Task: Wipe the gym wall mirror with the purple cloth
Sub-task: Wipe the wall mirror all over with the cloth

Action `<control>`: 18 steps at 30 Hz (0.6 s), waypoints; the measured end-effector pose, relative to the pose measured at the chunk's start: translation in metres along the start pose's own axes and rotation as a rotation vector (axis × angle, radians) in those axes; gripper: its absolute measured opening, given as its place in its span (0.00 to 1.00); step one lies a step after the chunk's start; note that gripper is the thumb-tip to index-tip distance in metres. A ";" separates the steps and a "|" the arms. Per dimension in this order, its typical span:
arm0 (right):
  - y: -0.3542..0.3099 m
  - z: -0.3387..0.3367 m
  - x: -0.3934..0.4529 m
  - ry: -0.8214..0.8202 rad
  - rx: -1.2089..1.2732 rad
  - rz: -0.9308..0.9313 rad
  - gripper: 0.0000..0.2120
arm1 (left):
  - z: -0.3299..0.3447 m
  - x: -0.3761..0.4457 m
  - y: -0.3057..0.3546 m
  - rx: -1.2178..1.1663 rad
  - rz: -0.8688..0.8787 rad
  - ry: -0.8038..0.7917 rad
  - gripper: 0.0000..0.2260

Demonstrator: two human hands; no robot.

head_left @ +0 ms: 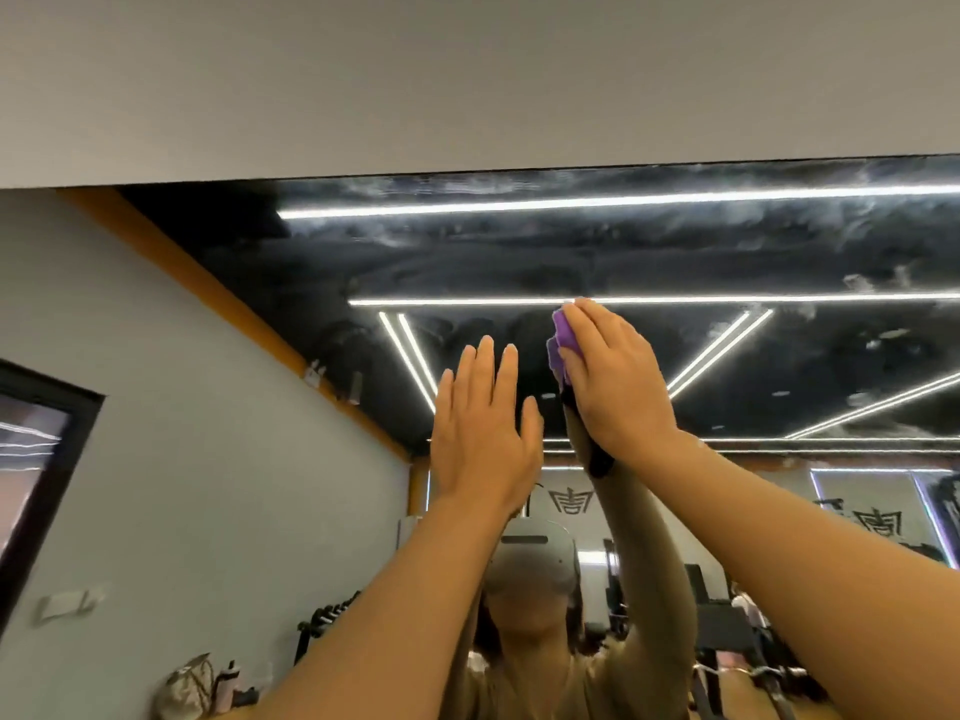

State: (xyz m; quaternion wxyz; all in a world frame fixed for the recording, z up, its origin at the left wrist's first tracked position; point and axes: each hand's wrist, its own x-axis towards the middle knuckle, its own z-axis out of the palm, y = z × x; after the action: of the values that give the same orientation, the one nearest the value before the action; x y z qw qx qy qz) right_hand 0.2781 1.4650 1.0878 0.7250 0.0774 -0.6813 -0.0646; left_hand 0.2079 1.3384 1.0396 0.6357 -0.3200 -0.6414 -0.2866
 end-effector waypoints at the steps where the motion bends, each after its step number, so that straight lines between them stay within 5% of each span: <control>1: -0.001 0.005 0.003 -0.008 0.015 0.019 0.22 | 0.004 0.001 -0.005 0.017 0.003 -0.003 0.32; 18: 0.008 0.019 0.051 -0.125 -0.041 0.020 0.34 | 0.009 0.016 -0.021 0.202 0.129 0.162 0.24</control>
State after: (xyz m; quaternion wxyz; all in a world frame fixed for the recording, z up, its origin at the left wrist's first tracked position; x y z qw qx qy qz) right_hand 0.2624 1.4620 1.1401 0.6831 0.0517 -0.7245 -0.0759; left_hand 0.1859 1.3330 1.0558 0.7314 -0.2706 -0.5917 -0.2043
